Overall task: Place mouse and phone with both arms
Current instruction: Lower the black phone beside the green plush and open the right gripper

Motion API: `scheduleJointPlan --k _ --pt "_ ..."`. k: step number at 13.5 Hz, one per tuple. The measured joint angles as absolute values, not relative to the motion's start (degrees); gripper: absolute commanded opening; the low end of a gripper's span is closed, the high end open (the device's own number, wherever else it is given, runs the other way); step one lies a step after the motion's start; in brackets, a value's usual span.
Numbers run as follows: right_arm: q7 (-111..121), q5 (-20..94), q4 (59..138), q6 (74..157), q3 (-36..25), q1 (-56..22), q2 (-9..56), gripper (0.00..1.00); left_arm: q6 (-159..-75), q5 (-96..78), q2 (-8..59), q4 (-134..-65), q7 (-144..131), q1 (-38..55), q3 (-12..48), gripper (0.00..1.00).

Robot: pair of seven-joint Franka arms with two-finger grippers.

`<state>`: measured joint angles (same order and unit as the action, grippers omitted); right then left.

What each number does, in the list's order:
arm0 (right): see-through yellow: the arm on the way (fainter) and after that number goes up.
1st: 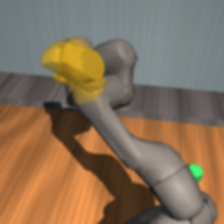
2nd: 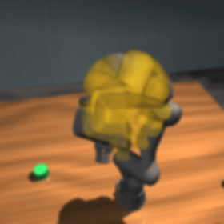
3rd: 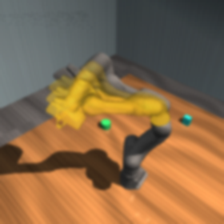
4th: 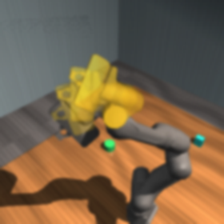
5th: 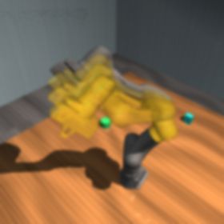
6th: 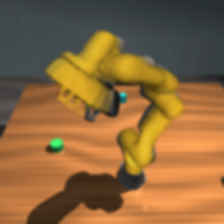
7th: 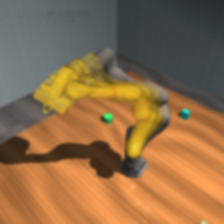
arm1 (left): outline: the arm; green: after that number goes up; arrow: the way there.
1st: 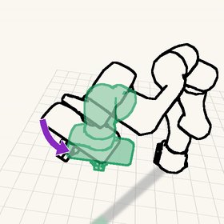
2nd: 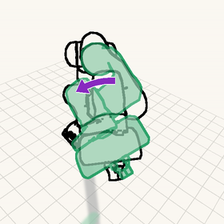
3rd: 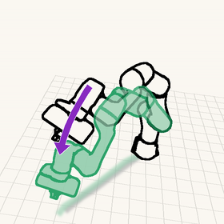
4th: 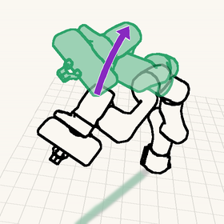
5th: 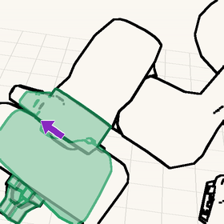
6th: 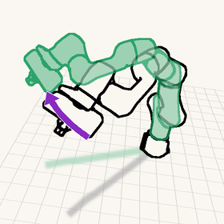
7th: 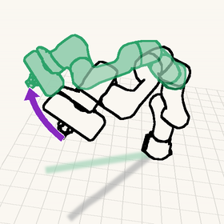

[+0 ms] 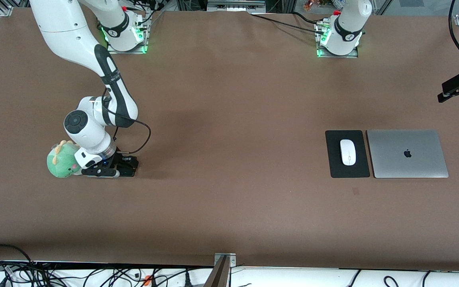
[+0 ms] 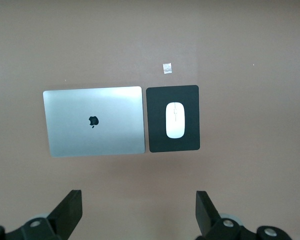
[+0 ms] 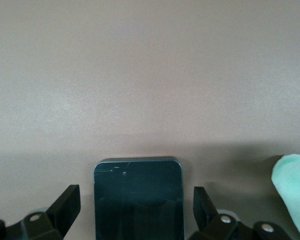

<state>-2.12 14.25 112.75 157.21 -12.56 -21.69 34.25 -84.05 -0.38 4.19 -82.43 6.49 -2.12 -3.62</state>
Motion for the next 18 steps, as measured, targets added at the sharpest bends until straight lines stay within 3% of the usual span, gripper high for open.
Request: scheduleJointPlan --k 3,7,9,18 --pt "-2.12 14.27 111.02 154.31 -12.57 -21.70 34.21 1.00 -81.58 -1.04 4.19 -82.45 1.28 -2.11 -3.23 1.00" --pt "-2.15 14.98 96.51 128.58 -13.57 -20.47 32.79 1.00 -80.15 -1.17 2.93 -83.55 0.31 -2.11 -2.80 1.00" --pt "-2.07 14.99 91.90 120.69 -14.35 -19.33 30.26 1.00 -79.69 -1.18 2.12 -84.19 0.31 -2.11 -2.78 1.00" --pt "-1.53 10.46 90.44 100.56 -20.05 -18.80 11.22 1.00 -79.75 -1.18 2.27 -84.21 0.31 -2.07 -2.63 1.00"
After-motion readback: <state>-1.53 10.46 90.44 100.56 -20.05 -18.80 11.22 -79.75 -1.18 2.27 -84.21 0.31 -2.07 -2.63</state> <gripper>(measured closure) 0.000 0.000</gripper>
